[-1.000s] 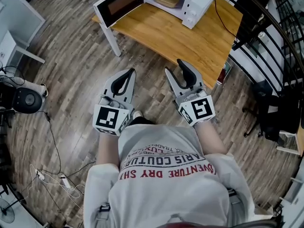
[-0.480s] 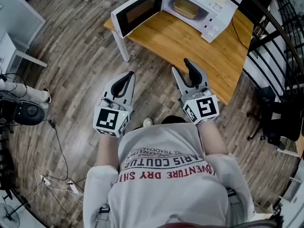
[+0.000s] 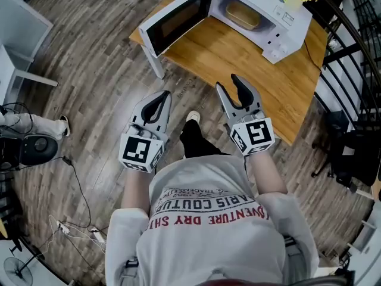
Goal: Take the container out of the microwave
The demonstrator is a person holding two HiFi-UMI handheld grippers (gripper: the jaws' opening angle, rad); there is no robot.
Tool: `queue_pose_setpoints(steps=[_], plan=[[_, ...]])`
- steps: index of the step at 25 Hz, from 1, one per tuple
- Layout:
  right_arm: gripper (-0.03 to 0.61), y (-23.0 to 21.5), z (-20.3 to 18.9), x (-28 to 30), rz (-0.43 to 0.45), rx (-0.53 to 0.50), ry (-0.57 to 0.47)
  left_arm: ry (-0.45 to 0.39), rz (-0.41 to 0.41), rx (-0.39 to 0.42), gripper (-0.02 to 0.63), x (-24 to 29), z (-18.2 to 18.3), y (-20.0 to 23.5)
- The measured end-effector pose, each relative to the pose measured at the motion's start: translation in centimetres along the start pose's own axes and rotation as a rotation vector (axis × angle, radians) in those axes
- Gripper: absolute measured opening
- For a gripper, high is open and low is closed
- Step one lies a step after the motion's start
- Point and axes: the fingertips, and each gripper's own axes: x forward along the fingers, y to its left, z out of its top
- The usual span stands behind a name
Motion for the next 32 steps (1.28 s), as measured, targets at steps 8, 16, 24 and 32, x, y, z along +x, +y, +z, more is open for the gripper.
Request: queue_pose_setpoints(steps=[8,16,24,32], plan=[[0.186,-6.2,-0.3,6.6,-0.073,0.028,0.017,0.033,-0.1,0.05,0.012,8.7,1.0,3.2],[0.186,-13.5,-2.1,11.2,-0.113,0.004,0.126,0.03,-0.211,0.079,0.012,19.4,2.9,5.1],[0.186,-18.0,-5.4,14.4,-0.135,-0.027,0.326,0.071,-0.292,0.093,0.012,25.4,2.6,5.7],[0.193,-20.9,-8.1,17.3,-0.151,-0.154,0.552,0.125,-0.385,0.071,0.012,28.9,1.5,6.3]])
